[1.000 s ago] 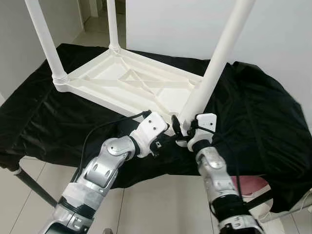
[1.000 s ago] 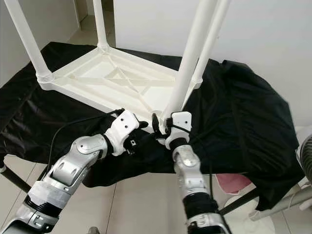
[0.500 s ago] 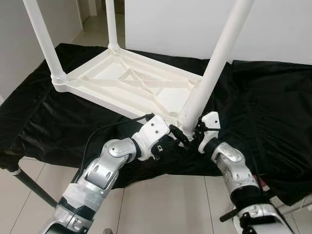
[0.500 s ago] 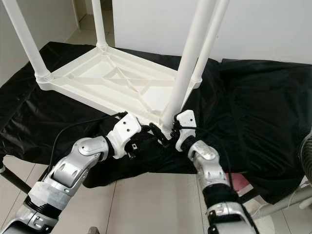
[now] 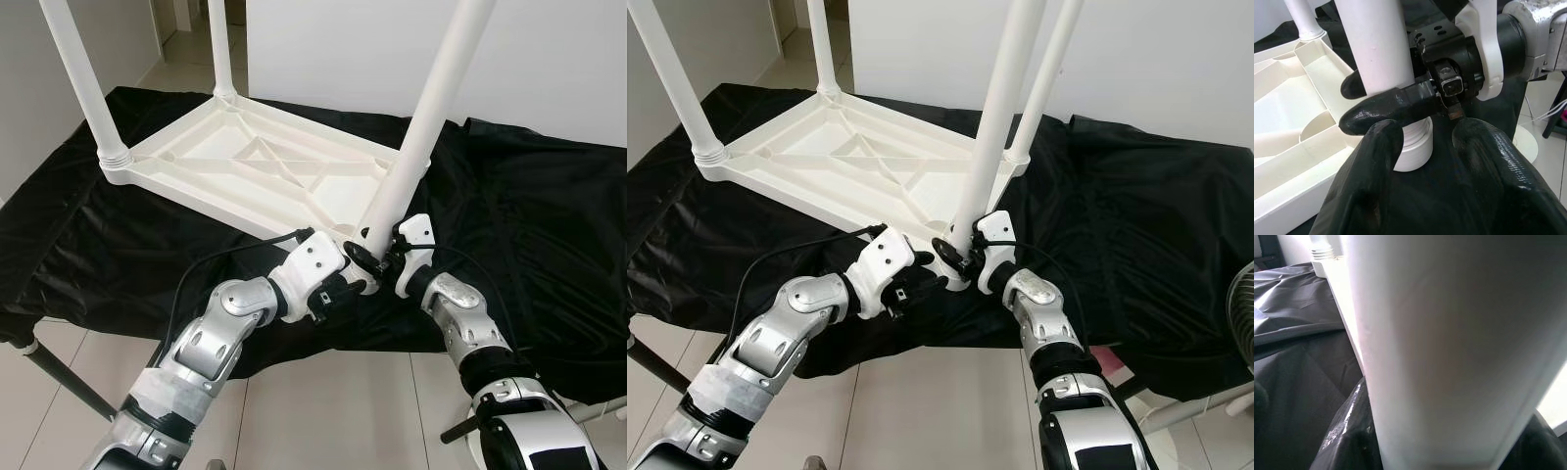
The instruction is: Building children table
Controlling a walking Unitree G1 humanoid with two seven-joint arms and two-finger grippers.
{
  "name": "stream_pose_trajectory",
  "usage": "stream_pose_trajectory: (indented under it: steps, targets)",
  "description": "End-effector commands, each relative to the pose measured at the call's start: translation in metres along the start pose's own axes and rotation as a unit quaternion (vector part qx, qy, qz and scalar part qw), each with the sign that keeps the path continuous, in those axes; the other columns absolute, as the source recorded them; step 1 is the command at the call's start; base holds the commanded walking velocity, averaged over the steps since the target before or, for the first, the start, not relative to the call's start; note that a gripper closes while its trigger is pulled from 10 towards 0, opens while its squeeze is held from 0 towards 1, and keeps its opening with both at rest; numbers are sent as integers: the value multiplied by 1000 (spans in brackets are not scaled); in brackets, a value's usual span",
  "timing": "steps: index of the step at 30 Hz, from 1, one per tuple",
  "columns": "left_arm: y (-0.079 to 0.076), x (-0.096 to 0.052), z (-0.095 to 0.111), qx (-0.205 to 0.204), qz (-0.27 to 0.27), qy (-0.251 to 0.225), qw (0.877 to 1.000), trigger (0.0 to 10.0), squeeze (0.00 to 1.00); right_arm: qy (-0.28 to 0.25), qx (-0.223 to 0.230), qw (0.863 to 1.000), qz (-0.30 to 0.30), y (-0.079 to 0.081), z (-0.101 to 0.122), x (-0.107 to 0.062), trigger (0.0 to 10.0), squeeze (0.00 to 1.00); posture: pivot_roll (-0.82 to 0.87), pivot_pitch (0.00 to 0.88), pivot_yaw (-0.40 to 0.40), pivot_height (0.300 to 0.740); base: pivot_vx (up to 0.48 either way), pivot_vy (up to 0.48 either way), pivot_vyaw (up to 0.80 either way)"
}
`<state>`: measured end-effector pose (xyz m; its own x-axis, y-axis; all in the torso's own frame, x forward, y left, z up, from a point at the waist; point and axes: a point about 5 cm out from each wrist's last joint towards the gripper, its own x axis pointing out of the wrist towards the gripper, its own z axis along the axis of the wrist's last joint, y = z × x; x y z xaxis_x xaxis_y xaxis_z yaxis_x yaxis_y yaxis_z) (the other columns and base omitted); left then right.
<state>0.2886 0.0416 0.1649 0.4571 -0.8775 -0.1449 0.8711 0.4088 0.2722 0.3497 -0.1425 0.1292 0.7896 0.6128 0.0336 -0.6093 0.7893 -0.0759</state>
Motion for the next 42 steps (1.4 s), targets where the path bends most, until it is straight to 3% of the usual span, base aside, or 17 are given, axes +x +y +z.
stream_pose_trajectory:
  steps: [1, 5, 7, 9, 13, 16, 18, 20, 22, 23, 25, 29, 31, 41, 42]
  targets:
    - [0, 0, -3, -12, 6, 4, 1000, 10000, 0, 0, 5, 1000, -16, 0, -4, -3, 10000, 0, 25, 23, -49, 740, 0, 0, 0]
    - [0, -1, -4, -14, 9, 5, 1000, 10000, 0, 7, 7, 999, -41, -2, -6, -5, 10000, 0, 28, 21, -50, 740, 0, 0, 0]
    - [1, -2, -5, -18, 15, 5, 1000, 10000, 0, 13, 15, 994, -107, -7, -7, -7, 10000, 0, 29, 15, -53, 740, 0, 0, 0]
    - [1, -2, -5, -18, 15, 5, 1000, 10000, 0, 13, 15, 994, -107, -7, -7, -7, 10000, 0, 29, 15, -53, 740, 0, 0, 0]
    - [3, -1, -6, -14, 16, 8, 1000, 10000, 0, -2, 38, 982, -188, -5, -7, -9, 10000, 0, 21, 10, -56, 740, 0, 0, 0]
    - [4, -1, -6, -13, 17, 8, 1000, 10000, 0, -6, 44, 977, -207, -4, -7, -9, 10000, 0, 20, 9, -56, 740, 0, 0, 0]
    - [3, -1, -6, -14, 17, 7, 1000, 10000, 0, -12, 55, 971, -230, -2, -7, -9, 10000, 0, 18, 9, -56, 740, 0, 0, 0]
    - [0, 0, -6, -16, 12, 7, 1000, 10000, 0, -23, 81, 950, -301, 4, -10, -11, 10000, 0, 15, 8, -59, 740, 0, 0, 0]
    - [0, 0, -6, -16, 12, 7, 1000, 10000, 0, -23, 81, 950, -301, 4, -10, -11, 10000, 0, 15, 8, -59, 740, 0, 0, 0]
    - [-1, 0, -7, -17, 10, 7, 1000, 10000, 0, -26, 82, 937, -338, 11, -11, -11, 10000, 0, 16, 5, -62, 740, 0, 0, 0]
    - [-1, 0, -7, -16, 10, 8, 1000, 10000, 0, -30, 80, 930, -357, 19, -10, -10, 10000, 0, 23, 0, -71, 740, 0, 0, 0]
    - [0, 0, -7, -16, 12, 8, 1000, 10000, 0, -37, 78, 929, -360, 27, -8, -7, 10000, 0, 23, 0, -71, 740, 0, 0, 0]
    - [4, -2, -7, -17, 19, 8, 1000, 10000, 0, -47, 78, 938, -334, 37, -3, -3, 10000, 0, 19, 0, -68, 740, 0, 0, 0]
    - [2, -1, -6, -14, 16, 7, 1000, 10000, 0, -62, 90, 942, -317, 44, 1, 0, 10000, 0, 23, 0, -63, 740, 0, 0, 0]
    - [1, -1, -6, -13, 13, 7, 1000, 10000, 0, -67, 90, 940, -322, 45, 2, -3, 10000, 1000, 26, 0, -61, 740, 0, 0, 0]
